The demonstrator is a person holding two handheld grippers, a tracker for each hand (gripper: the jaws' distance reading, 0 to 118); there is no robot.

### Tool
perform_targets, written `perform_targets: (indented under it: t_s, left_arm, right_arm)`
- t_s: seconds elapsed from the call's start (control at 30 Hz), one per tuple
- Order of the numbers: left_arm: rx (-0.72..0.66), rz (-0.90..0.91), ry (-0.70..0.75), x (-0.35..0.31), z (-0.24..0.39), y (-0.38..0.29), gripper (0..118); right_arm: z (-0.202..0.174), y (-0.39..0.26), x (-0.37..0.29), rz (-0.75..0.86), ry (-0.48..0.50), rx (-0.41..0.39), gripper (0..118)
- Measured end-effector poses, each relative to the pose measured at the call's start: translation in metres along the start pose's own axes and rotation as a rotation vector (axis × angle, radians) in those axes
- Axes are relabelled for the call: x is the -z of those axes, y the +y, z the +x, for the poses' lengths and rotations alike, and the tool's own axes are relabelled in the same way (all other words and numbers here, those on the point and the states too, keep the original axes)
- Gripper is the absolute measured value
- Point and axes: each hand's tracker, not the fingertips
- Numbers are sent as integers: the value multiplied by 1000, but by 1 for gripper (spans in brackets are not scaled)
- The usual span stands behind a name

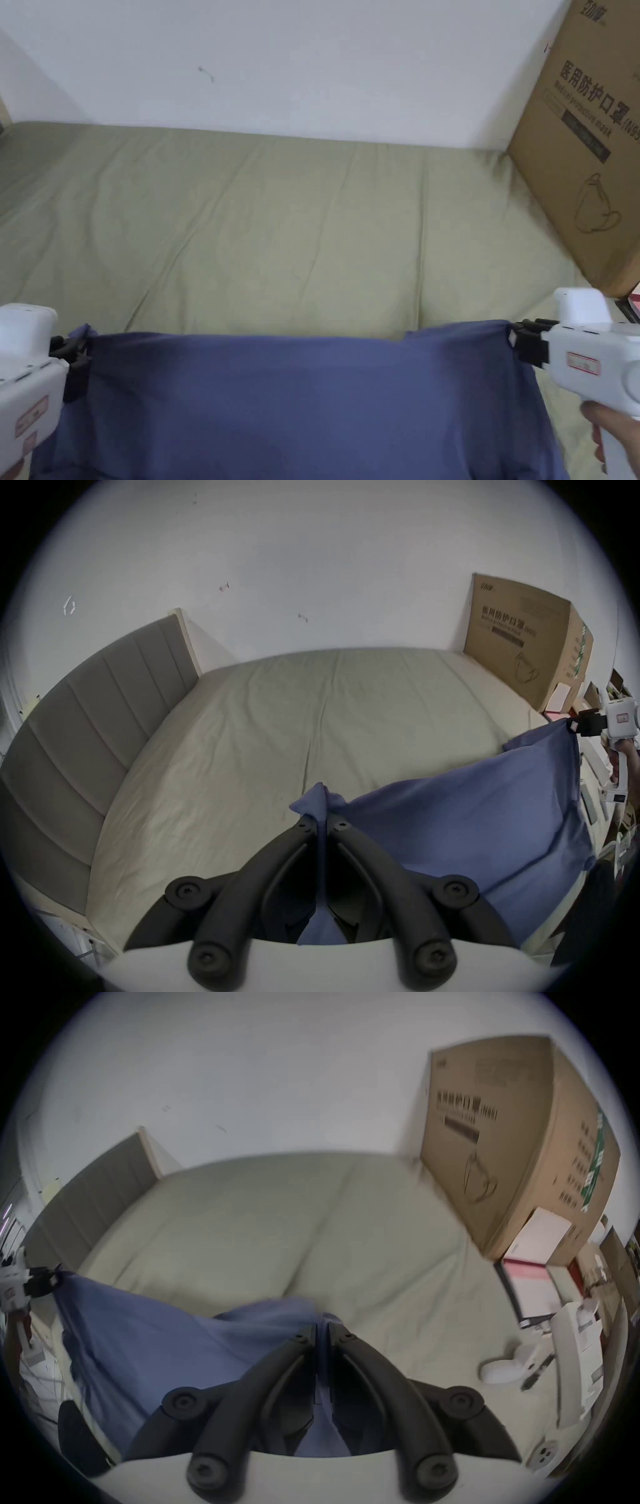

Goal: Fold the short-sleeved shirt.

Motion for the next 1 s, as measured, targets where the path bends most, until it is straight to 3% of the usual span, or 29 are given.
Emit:
perform_targets:
  t_s: [0.03,0.07,0.17,0.2,0.3,0.37,0.5,0.8,0.83,0.87,0.9,0.93,1.0]
  left_arm:
    - [-7,13,-6,-15,-3,-3,3]
    - [-20,32,-16,-33,-6,-9,3]
    - [-26,28,-21,-73,-24,-37,3]
    - [-26,19,-21,-84,-29,-49,3]
    - [-31,-90,-49,-100,-35,-94,3]
    - [3,-184,-43,-94,-34,-125,3]
    - [48,-273,-53,-77,-16,-166,3]
    - [6,-225,-27,-74,-12,-160,3]
    - [-2,-222,-29,-74,-12,-159,3]
    - [-8,-220,-30,-74,-12,-158,3]
    - [-10,-220,-31,-73,-12,-157,3]
    - [-10,-220,-32,-74,-9,-155,3]
    - [-9,-224,-35,-72,-7,-154,3]
  right_arm:
    - [-4,-5,-23,26,-8,-20,7]
    - [-7,-2,-47,167,13,-107,7]
    - [-11,-38,-109,198,3,-78,7]
    - [-12,-58,-121,117,4,-28,7]
    - [-16,-109,-149,59,-36,-16,7]
    - [-17,-142,-141,-23,-73,-28,7]
    - [-16,-200,-110,-148,-44,48,7]
    - [-25,-189,-85,-88,12,59,8]
    - [-23,-178,-75,-59,24,52,17]
    - [-26,-167,-65,-45,34,42,43]
    - [-27,-154,-52,-50,28,38,87]
    - [-27,-140,-36,-59,36,34,108]
    - [-30,-114,-5,-76,83,15,113]
